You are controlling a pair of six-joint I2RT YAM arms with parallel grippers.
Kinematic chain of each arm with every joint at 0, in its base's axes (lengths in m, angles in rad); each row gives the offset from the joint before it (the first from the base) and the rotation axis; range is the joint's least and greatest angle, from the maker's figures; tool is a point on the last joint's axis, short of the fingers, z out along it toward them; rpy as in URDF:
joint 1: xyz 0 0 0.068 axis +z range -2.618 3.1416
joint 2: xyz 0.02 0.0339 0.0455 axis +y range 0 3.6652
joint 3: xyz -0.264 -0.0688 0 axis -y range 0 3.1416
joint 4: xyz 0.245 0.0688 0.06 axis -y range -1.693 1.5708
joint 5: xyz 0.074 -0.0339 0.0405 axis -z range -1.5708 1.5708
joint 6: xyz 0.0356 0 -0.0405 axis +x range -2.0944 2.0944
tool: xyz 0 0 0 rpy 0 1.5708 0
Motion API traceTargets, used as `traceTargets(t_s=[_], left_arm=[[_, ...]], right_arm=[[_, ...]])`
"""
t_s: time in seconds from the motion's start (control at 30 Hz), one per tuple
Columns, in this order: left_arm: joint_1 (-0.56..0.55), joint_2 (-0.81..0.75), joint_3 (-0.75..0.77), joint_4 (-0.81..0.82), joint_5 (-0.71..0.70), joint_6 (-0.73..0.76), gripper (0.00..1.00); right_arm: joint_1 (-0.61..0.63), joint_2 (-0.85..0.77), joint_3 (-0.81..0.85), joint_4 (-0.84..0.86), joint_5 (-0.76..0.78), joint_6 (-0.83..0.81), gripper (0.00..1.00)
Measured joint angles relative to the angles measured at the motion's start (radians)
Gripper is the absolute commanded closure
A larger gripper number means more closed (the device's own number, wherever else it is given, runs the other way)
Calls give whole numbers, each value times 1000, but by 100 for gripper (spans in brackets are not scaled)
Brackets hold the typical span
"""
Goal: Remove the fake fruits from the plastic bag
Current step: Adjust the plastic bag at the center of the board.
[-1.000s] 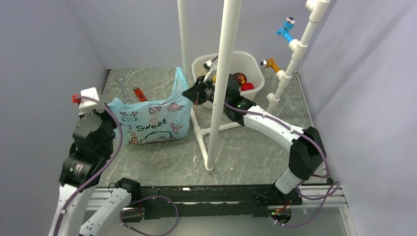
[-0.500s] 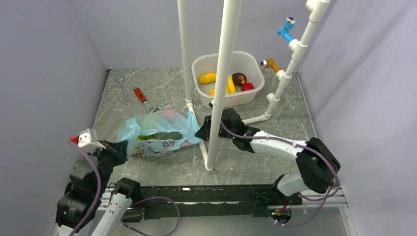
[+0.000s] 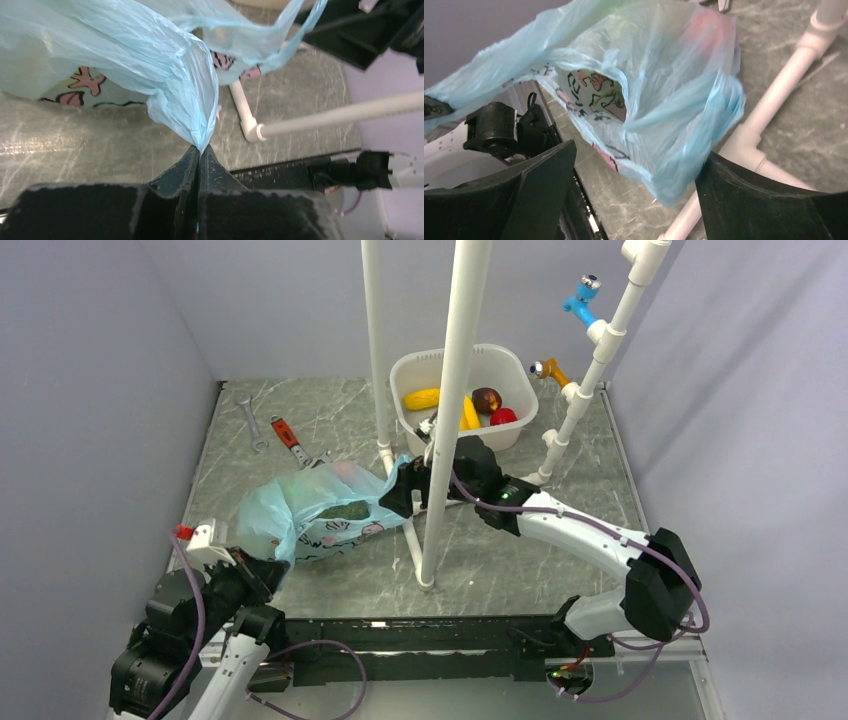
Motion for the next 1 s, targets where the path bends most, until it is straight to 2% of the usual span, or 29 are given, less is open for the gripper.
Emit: traceTargets(t_s=[0.17,0.4,0.47,0.53,0.57,0.6,0.63,0.7,0.73,0.87,1.0], left_arm=[[0,2,40,-94,55,43,98],[0,2,123,-181,14,75,99],[0,2,124,-197,5,75,100],[0,2,124,-208,3,76,100],[0,2,124,-213,3,76,100],[0,2,124,-219,3,76,100],[0,2,123,-222,3,77,94],[0,3,122,-230,4,80,66],[0,3,122,-235,4,89,56],[0,12,140,-241,-1,125,32],[0,107,264,-198,-5,182,12]], right_arm=[[0,77,97,-15,-16,-92,13],[-2,150,127,-15,3,-117,35],[-2,148,100,8,16,-117,56],[-1,144,61,38,27,-120,83],[0,141,43,45,36,-122,93],[0,135,23,51,47,-117,97],[1,128,3,57,64,-110,99],[1,103,-29,75,97,-93,100],[1,88,-40,87,115,-83,100],[1,29,-60,181,128,-39,99],[1,14,-69,300,102,13,96]])
